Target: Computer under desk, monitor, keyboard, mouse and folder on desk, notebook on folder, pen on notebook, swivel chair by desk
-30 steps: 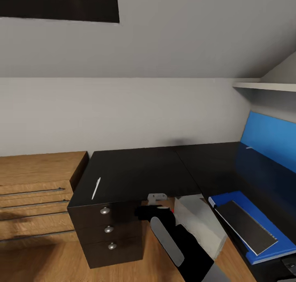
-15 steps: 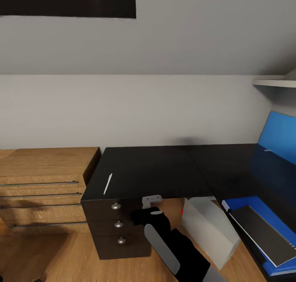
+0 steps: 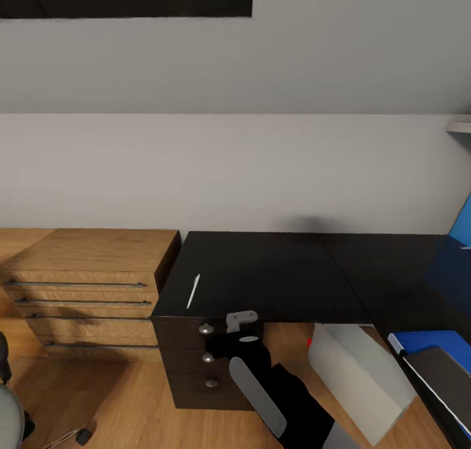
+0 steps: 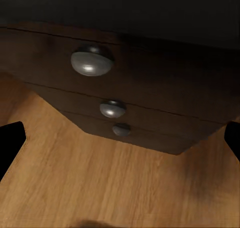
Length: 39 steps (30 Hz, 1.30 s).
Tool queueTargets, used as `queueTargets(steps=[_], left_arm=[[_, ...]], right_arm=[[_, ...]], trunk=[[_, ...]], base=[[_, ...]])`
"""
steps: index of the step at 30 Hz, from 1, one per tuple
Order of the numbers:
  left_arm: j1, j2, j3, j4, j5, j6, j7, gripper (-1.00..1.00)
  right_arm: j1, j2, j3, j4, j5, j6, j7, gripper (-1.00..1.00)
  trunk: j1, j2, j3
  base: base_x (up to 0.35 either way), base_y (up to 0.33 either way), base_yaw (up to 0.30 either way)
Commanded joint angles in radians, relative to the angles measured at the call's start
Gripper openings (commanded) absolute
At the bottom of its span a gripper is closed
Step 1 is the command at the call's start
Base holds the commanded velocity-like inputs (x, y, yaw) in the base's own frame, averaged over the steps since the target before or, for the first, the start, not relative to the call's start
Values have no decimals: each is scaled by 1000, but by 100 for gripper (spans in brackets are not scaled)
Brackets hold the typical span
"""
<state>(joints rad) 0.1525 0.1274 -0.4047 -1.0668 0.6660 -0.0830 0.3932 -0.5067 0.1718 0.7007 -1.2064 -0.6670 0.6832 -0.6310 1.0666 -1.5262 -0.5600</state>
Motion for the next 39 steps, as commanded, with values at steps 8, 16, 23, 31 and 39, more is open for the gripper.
queueTargets(steps=[8, 16, 23, 31, 39], left_arm=[[-1, 1, -4, -1, 11, -8, 6, 100], [-1, 1, -5, -1, 10, -7, 6, 100], [-1, 1, -5, -1, 11, -7, 6, 100], [-1, 1, -5, -1, 11, -8, 6, 100], [-1, 1, -5, -1, 11, -8, 6, 100]], right_arm=[[-1, 0, 2, -1, 5, 1, -25, 100], [-1, -2, 1, -2, 8, 1, -27, 100], [-1, -3, 0, -1, 15, 0, -27, 100], [-1, -2, 1, 27, 57, -20, -26, 100], [-1, -2, 0, 48, 59, -22, -25, 100]], trunk=[[0, -1, -11], [0, -1, -17], [0, -1, -17], [0, -1, -17], [0, -1, -17]], base=[[241, 240, 174], [252, 83, 107], [56, 3, 8], [253, 139, 1], [275, 128, 0]])
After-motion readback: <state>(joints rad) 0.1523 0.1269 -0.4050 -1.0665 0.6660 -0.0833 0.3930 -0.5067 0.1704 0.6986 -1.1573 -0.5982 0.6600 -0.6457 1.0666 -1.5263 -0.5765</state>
